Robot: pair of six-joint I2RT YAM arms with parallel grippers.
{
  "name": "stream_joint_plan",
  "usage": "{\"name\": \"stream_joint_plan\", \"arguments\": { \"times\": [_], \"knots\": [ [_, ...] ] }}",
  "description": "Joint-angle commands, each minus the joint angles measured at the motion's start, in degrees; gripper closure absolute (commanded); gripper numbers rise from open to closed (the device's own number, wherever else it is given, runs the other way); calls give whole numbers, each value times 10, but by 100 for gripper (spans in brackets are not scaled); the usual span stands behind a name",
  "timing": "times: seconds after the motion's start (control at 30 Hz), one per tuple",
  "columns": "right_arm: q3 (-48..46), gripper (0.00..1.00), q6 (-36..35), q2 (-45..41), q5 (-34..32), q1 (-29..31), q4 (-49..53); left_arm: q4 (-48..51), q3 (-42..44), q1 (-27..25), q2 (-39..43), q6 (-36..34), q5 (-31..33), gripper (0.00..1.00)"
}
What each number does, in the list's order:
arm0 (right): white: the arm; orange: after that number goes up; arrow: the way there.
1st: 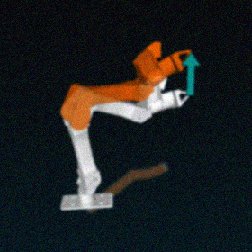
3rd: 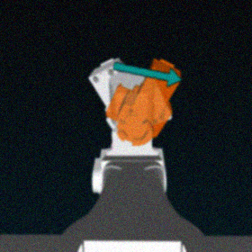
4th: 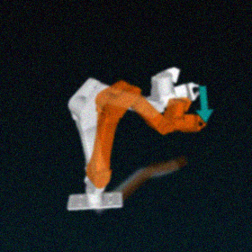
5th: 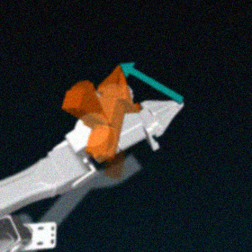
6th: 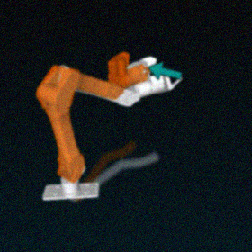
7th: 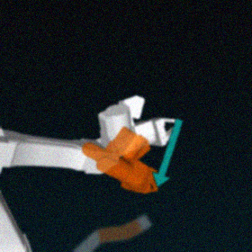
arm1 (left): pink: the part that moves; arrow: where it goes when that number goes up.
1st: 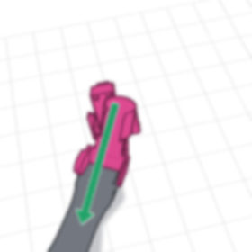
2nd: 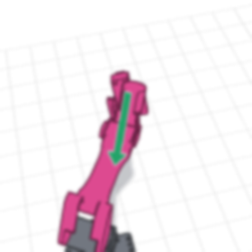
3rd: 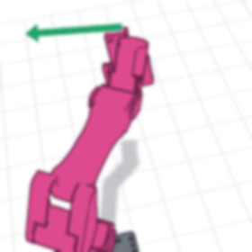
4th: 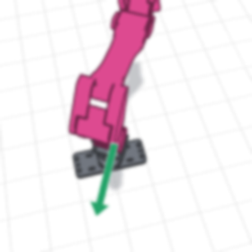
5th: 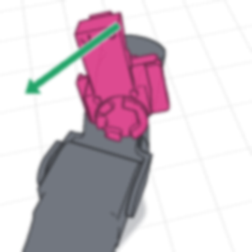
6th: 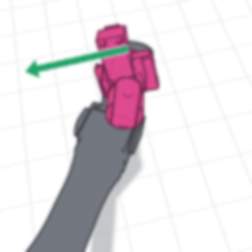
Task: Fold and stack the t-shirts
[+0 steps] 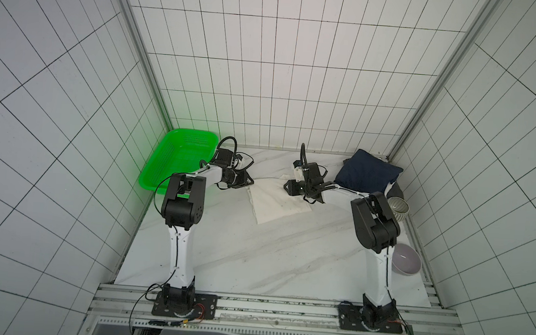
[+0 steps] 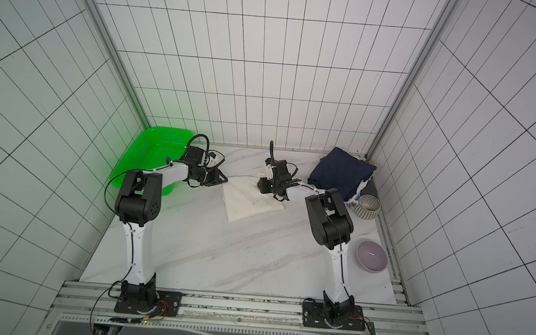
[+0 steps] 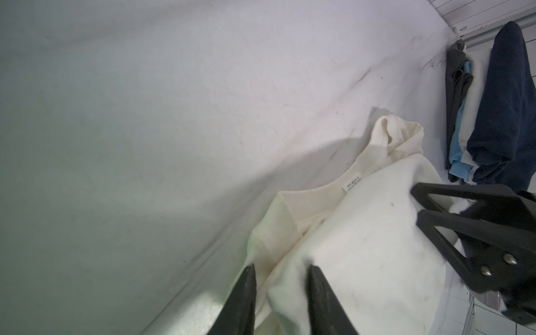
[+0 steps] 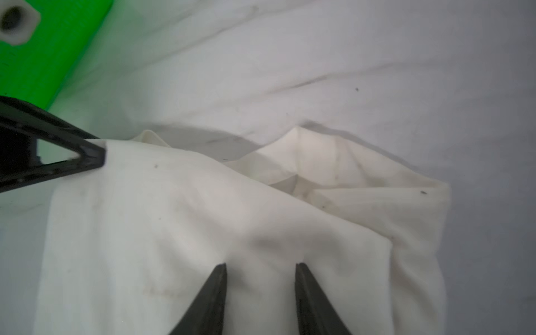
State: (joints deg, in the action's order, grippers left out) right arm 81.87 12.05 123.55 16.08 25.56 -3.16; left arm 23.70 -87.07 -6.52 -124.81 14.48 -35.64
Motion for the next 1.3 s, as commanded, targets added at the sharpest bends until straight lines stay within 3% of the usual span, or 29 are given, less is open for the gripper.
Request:
{"name": "stream_joint_plan", "arguments": {
  "times": [0.0,0.1,0.23,0.47,0.63,0.8,1.07,1.17,1.27],
  "knots": [
    [87,49,-24,37,23,-13,13,7,-18,4,-17,-24,7,67],
    [106,29,-45,48,27,-14,6,15,-24,4,-18,-33,6,65],
    [102,15,-57,18,20,-13,12,30,-30,4,-10,-47,8,59],
    [-94,16,-40,-118,-59,25,-35,41,-8,5,55,-55,60,47],
    [-213,22,4,-154,-61,42,-88,36,19,5,107,-48,104,37],
    [-258,27,61,-148,-49,43,-95,25,41,3,126,-38,110,37],
    [-371,18,107,-174,-2,56,-141,38,-20,-58,84,-56,118,33],
    [-374,16,108,-218,13,48,-111,62,-43,-81,44,-72,119,34],
    [-349,14,107,-269,14,27,-78,50,-12,-78,33,-73,111,36]
  ]
}}
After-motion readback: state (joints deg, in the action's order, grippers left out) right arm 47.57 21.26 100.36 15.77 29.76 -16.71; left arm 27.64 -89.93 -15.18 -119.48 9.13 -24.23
